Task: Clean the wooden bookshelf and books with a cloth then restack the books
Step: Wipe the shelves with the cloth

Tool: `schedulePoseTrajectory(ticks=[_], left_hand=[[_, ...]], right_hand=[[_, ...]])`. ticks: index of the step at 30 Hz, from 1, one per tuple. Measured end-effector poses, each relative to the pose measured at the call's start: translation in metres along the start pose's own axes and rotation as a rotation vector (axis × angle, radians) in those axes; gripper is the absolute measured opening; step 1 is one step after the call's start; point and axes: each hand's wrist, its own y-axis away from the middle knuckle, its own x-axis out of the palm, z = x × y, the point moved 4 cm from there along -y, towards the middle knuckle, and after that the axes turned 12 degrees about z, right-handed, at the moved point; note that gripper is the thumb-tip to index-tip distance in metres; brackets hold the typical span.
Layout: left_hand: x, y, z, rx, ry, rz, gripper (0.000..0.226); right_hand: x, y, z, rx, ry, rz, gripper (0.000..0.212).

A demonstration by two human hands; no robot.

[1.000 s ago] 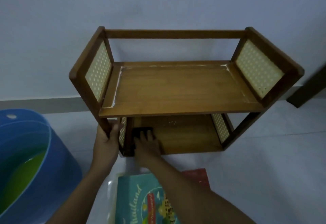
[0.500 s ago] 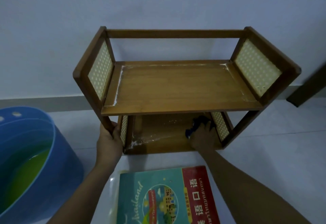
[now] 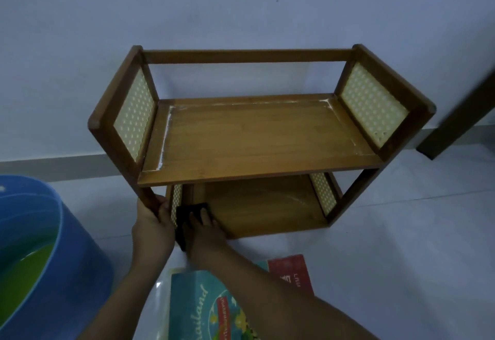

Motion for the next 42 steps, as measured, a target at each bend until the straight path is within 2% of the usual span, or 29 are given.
schedulePoseTrajectory(ticks=[3, 6, 9, 10, 11, 14, 16, 18, 20, 22, 25, 29, 32, 35, 37, 39, 42], left_hand=[[-0.001, 0.002, 0.003, -0.023, -0.027, 0.007, 0.01], [-0.003, 0.003, 0.004, -0.047, -0.031, 0.017, 0.009], [-0.004, 0.003, 0.002, -0.039, -0.027, 0.036, 0.009], [-0.004, 0.002, 0.001, -0.034, -0.032, 0.046, 0.009], [-0.004, 0.001, 0.001, -0.033, -0.036, 0.057, 0.01], [-0.005, -0.002, 0.001, -0.026, -0.039, 0.088, 0.01], [-0.005, -0.003, 0.002, -0.007, -0.039, 0.107, 0.01], [-0.004, -0.002, 0.004, 0.003, -0.041, 0.105, 0.01], [-0.003, -0.002, 0.005, 0.009, -0.058, 0.077, 0.01], [-0.003, -0.002, 0.006, 0.006, -0.065, 0.054, 0.01], [-0.003, -0.001, 0.005, -0.001, -0.054, 0.062, 0.01], [-0.003, 0.001, 0.001, 0.0, -0.038, 0.064, 0.009], [-0.002, 0.0, 0.002, 0.006, -0.061, 0.043, 0.011], [-0.001, -0.001, 0.005, -0.003, -0.045, 0.041, 0.011], [0.0, 0.0, 0.005, -0.001, -0.033, 0.051, 0.012], [0.0, 0.0, 0.007, 0.001, -0.033, 0.045, 0.012], [0.001, 0.001, 0.009, -0.004, -0.045, 0.004, 0.011]], right_hand=[[0.002, 0.034, -0.042, 0.077, 0.042, -0.035, 0.07], [0.014, 0.059, -0.131, 0.221, -0.034, -0.095, 0.058], [0.016, 0.091, -0.206, 0.466, -0.082, -0.301, 0.051], [0.014, 0.1, -0.216, 0.538, -0.189, -0.339, 0.05], [0.011, 0.106, -0.214, 0.61, -0.274, -0.291, 0.051], [-0.004, 0.079, -0.197, 0.748, -0.337, -0.259, 0.051], [-0.019, 0.041, -0.168, 0.628, -0.418, -0.216, 0.047], [-0.026, -0.001, -0.109, 0.325, -0.441, -0.065, 0.048], [-0.024, -0.018, -0.036, 0.084, -0.325, 0.036, 0.057], [-0.02, -0.016, 0.004, -0.029, -0.152, -0.004, 0.066], [-0.026, -0.018, -0.037, 0.003, -0.103, -0.095, 0.06], [-0.028, 0.001, -0.168, 0.385, -0.309, -0.068, 0.063], [-0.032, 0.049, -0.224, 0.607, -0.416, -0.265, 0.063], [-0.043, 0.063, -0.2, 0.647, -0.378, -0.281, 0.061], [-0.047, 0.031, -0.166, 0.605, -0.358, -0.185, 0.06], [-0.042, -0.004, -0.118, 0.44, -0.325, -0.056, 0.061], [-0.025, -0.019, -0.029, 0.158, -0.189, -0.006, 0.076]])
